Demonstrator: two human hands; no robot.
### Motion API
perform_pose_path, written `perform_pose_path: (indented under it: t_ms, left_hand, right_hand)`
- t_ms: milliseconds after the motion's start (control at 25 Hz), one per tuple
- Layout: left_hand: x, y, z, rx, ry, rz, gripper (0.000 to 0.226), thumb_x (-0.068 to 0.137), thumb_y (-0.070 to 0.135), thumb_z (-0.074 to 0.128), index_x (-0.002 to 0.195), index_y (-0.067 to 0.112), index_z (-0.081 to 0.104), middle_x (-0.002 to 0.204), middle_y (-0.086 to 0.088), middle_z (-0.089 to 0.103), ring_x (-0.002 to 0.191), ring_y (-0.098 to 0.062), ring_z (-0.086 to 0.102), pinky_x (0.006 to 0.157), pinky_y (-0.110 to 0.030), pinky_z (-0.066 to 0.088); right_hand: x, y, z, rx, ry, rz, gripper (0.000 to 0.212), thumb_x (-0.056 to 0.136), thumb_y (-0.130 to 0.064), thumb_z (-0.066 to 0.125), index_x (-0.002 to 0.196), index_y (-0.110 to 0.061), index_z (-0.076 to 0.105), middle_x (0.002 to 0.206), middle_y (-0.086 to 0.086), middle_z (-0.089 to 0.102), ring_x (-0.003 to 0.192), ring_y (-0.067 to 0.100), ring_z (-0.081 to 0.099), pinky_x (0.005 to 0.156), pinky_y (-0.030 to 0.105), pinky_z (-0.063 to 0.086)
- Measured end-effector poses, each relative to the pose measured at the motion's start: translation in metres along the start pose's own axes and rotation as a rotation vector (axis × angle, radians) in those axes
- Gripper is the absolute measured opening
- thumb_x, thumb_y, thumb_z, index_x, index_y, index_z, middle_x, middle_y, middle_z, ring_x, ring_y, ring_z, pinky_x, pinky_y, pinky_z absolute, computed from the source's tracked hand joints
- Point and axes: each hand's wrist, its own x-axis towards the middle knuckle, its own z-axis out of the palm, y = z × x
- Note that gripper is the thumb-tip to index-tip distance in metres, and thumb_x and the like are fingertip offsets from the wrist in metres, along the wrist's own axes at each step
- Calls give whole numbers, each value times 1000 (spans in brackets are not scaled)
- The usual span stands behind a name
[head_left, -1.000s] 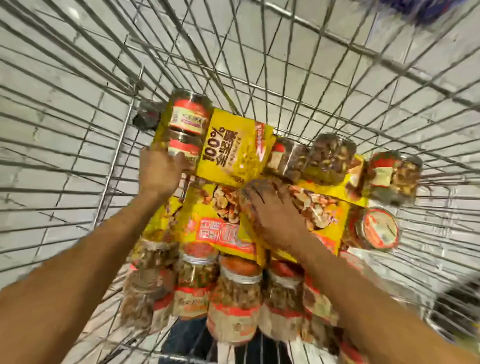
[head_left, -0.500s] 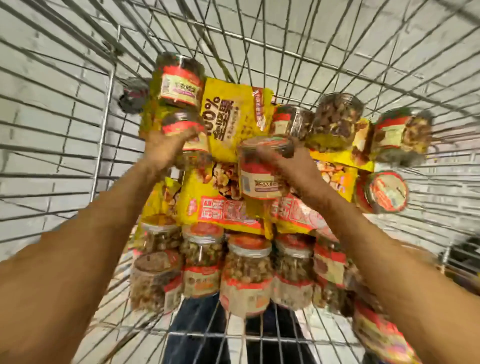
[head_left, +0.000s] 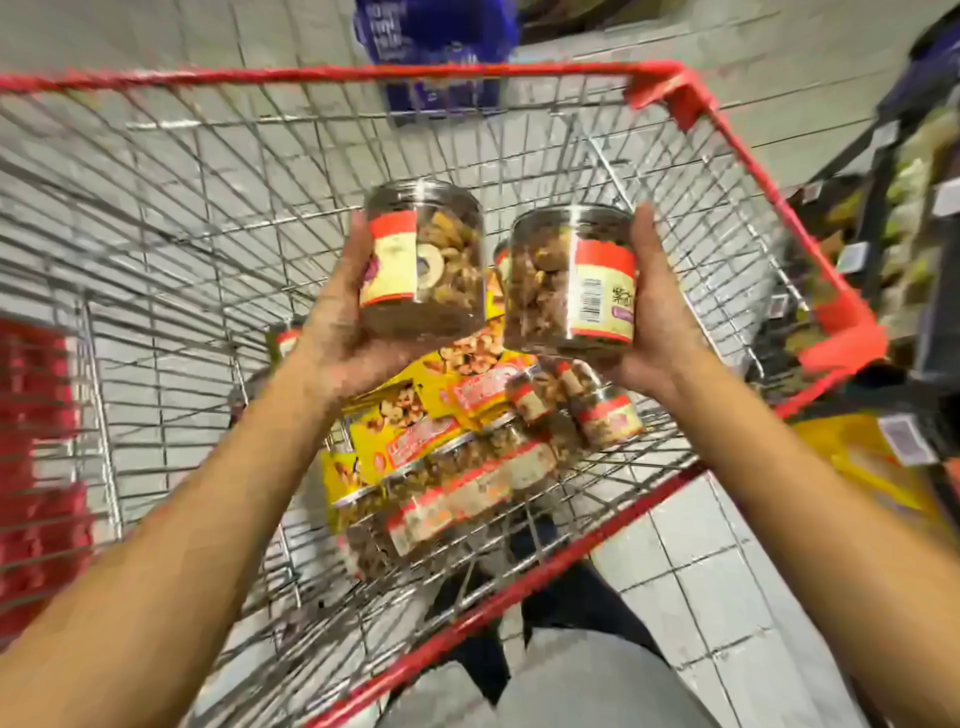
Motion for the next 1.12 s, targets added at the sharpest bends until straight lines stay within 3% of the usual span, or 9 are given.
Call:
perform_pose_path:
  t_ms: [160, 280, 400, 480, 560, 640, 760, 880, 1120]
  left_hand:
    - [6, -26, 114, 77, -205, -34, 51, 46, 44, 78, 86, 12, 75, 89, -5, 74, 87, -21, 70, 79, -44, 57]
    - [25, -85, 198, 206, -300, -115, 50, 48, 45, 74, 89, 15, 72, 90, -2, 68, 87, -19, 65, 80, -44, 57]
    - [45, -155, 267, 223, -459, -218, 41, 62, 47, 62, 85, 15, 72, 84, -1, 71, 81, -15, 68, 82, -40, 57]
    - [58, -212, 313, 218, -521, -298, 44, 63, 47, 63, 90, 13, 71, 88, -3, 72, 82, -18, 69, 81, -41, 57]
    - [69, -270, 354, 277, -552, -345, 49, 57, 47, 70, 93, 13, 73, 94, -5, 72, 88, -20, 69, 85, -45, 55]
    - [82, -325, 387, 337, -528, -364, 60, 49, 47, 79, 98, 14, 71, 99, -6, 71, 94, -21, 67, 90, -49, 49]
    - [102, -387, 412, 357, -431, -361, 58, 59, 49, 71, 105, 16, 67, 97, -4, 71, 95, -20, 65, 86, -43, 53]
    - [123, -434, 427, 471, -399, -285, 40, 72, 44, 55, 93, 14, 72, 86, -1, 74, 80, -15, 69, 80, -35, 55]
    - [190, -526, 458, 951, -334, 315, 66, 70, 19, 79, 126, 3, 47, 111, -9, 63, 95, -15, 63, 86, -29, 51]
  right_hand:
    - [-113, -35, -29, 217, 213, -284, 65, 61, -68, 61, 86, -9, 70, 78, 10, 70, 76, 25, 64, 98, 46, 42]
    - [-198, -42, -82, 392, 352, -436, 70, 84, -69, 35, 77, -10, 73, 72, 7, 72, 66, 19, 70, 73, 40, 59]
    - [-275, -40, -130, 443, 431, -492, 52, 58, -57, 74, 78, -9, 75, 78, 8, 74, 69, 19, 71, 73, 38, 59]
    - [-328, -36, -173, 463, 512, -532, 75, 29, -46, 89, 90, -6, 73, 86, 12, 73, 75, 23, 71, 83, 48, 52]
    - [-377, -35, -218, 471, 618, -556, 59, 47, -50, 82, 89, -10, 73, 84, 10, 73, 73, 22, 71, 86, 48, 50]
    - [-418, -39, -263, 458, 708, -581, 48, 70, -59, 58, 73, -15, 77, 74, 6, 74, 65, 18, 71, 71, 37, 59]
    - [-454, -52, -315, 499, 793, -632, 51, 64, -59, 56, 80, -16, 77, 81, 6, 75, 72, 20, 72, 76, 40, 58]
    - [-466, -66, -357, 576, 819, -701, 66, 60, -58, 59, 107, -12, 67, 90, 8, 73, 79, 22, 70, 83, 44, 54]
    - [-458, -75, -432, 554, 1054, -784, 80, 56, -53, 64, 124, -12, 57, 116, 13, 66, 104, 30, 63, 95, 46, 49]
